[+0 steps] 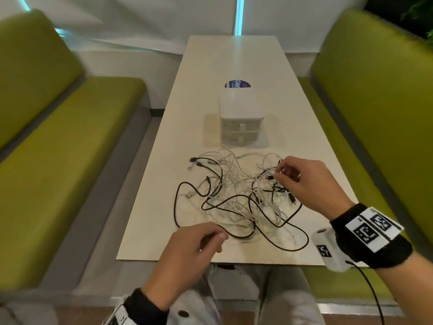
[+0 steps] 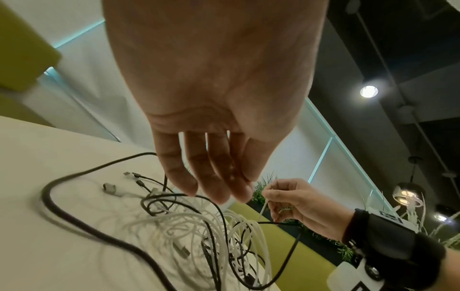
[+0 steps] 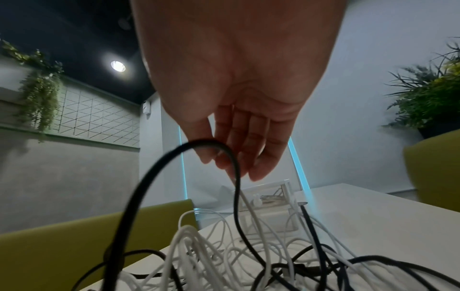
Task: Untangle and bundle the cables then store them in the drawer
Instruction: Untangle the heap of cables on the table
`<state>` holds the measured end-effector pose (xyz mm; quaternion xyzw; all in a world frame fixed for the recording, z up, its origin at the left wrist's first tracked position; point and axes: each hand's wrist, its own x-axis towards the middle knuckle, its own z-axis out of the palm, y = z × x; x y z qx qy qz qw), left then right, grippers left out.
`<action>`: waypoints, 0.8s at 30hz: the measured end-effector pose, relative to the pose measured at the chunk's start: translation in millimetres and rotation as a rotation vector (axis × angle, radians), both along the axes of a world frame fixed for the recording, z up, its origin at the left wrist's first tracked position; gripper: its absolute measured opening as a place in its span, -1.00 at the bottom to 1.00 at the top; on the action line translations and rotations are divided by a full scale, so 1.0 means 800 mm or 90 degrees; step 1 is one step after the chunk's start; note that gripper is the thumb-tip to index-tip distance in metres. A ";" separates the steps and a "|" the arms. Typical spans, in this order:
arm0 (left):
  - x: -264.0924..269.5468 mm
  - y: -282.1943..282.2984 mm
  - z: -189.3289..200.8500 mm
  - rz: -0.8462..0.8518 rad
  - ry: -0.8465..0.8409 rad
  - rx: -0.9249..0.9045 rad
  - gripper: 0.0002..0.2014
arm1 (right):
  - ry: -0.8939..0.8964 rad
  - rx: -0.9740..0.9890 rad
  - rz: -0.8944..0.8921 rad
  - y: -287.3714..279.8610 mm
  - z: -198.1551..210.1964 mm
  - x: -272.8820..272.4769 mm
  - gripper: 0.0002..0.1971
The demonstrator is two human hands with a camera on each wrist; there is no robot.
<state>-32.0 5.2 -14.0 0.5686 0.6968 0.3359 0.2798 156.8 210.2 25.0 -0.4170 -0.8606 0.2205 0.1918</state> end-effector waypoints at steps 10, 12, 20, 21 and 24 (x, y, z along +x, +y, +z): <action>-0.007 0.050 0.035 -0.091 0.155 0.039 -0.87 | 0.028 0.030 0.156 -0.029 0.001 -0.022 -0.94; -0.006 0.058 0.031 -0.112 0.191 0.018 -0.89 | 0.040 0.011 0.176 -0.024 -0.003 -0.019 -0.94; 0.010 0.136 0.080 -0.118 0.201 0.020 -0.68 | 0.197 -0.113 0.138 -0.012 0.015 -0.015 -0.88; 0.015 0.147 0.083 -0.122 0.195 0.011 -0.69 | 0.243 -0.126 0.117 -0.010 0.022 -0.015 -0.87; 0.027 0.170 0.085 -0.107 0.128 0.032 -0.87 | 0.329 -0.139 0.092 -0.005 0.034 -0.019 -0.91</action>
